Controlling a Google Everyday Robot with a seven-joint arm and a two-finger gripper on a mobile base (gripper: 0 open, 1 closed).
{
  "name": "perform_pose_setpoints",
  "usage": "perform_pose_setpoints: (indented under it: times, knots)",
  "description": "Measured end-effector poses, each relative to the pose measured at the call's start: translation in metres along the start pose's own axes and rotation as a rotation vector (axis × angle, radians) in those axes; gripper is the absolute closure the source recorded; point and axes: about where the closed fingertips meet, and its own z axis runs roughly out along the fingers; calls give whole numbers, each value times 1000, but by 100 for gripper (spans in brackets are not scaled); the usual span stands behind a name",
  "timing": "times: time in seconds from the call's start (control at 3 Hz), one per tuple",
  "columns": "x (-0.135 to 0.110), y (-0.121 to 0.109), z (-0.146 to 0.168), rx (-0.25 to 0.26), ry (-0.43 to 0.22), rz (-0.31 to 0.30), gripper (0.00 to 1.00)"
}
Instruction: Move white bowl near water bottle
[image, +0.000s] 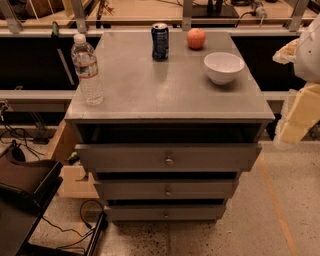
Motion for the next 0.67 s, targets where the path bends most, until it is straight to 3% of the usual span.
perform_pose_setpoints:
  times: [0.33,0.67]
  knots:
    - [0,0,0,0,0,0,0]
    - [-6,-25,7,51,-34,2,0]
